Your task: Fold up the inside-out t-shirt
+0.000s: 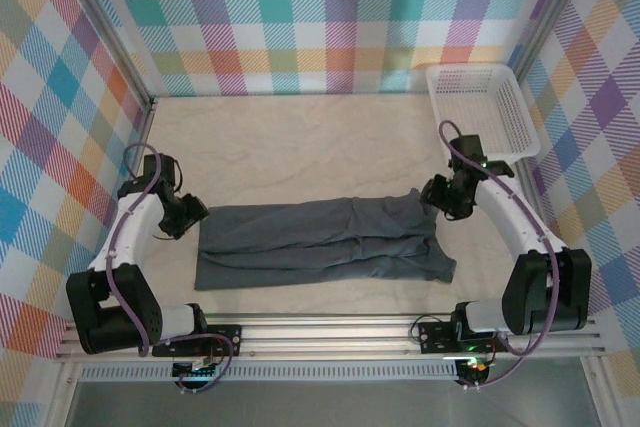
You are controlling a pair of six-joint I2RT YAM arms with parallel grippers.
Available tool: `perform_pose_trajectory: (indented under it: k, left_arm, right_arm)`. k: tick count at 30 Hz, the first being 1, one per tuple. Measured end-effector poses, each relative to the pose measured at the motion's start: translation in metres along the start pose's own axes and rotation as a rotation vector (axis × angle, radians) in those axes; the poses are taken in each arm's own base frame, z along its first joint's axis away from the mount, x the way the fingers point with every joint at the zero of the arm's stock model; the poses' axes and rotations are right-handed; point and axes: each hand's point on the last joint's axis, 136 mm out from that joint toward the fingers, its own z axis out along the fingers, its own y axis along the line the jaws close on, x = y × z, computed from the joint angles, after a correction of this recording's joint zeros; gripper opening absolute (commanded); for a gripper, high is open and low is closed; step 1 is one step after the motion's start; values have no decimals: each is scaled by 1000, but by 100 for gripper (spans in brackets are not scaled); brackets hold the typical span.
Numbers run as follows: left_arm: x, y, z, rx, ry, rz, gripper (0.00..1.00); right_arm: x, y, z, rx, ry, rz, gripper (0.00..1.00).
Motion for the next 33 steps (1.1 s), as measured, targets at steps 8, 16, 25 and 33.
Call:
perform_pose_trajectory:
  k: [8,16,25,33]
  left_arm:
    - [-19,-42,-29,133,-122,103,52]
    - [-11,-43,-23,133,-100,121,53]
    - [-9,-42,-16,120,-78,119,53]
    - [-10,-43,-12,117,-70,119,53]
  right_arm:
    - [-40,35,25,-8,-12,-52,53]
    - [-25,34,73,41,123,-78,32]
    - [-25,42,56,10,126,-97,0]
    - [-24,36,34,15,59,-113,44]
